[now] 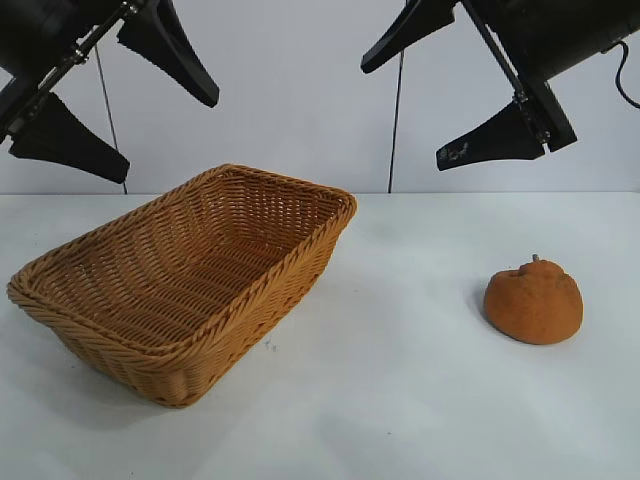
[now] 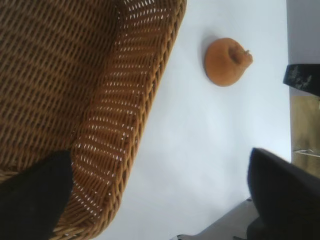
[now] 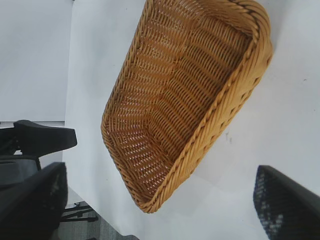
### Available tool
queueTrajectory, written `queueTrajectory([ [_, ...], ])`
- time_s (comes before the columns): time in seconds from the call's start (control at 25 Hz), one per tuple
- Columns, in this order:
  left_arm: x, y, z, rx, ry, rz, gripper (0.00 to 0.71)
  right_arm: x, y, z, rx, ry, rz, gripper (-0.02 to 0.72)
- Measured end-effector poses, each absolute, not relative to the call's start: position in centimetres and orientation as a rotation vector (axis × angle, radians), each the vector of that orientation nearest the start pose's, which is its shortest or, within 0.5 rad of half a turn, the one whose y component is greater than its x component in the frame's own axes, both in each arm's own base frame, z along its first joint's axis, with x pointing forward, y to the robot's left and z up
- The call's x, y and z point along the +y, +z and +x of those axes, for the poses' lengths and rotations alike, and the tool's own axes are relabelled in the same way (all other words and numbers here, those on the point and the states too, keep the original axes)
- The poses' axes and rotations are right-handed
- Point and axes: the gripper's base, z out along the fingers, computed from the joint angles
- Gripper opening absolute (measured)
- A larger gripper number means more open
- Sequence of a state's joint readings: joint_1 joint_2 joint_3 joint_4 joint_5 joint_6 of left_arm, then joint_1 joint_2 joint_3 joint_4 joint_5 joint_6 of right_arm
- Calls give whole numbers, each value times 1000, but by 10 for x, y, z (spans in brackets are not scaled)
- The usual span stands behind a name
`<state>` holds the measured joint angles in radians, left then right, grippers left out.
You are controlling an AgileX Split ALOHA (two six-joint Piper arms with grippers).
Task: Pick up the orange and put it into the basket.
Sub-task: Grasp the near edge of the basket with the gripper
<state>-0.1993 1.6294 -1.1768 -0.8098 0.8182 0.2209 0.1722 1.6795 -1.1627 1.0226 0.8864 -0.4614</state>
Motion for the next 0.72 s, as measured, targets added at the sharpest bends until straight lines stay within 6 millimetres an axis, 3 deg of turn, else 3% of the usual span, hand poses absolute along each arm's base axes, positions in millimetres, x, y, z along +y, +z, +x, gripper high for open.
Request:
queueTrajectory([
  [0.16,-97,272,325,2613,-927,-133,672,118,258,328,2565,1123,-67,694],
  [0.36,-76,286,314,2637,-779,-270,672,118,258,328,2565,1123,-67,694],
  [0.56,-80,297,291,2727,-627,-492,672,118,258,328,2565,1123,-67,694],
  [0.72,-86,291,286,2717,-505,-762,672,118,258,328,2565,1123,-67,694],
])
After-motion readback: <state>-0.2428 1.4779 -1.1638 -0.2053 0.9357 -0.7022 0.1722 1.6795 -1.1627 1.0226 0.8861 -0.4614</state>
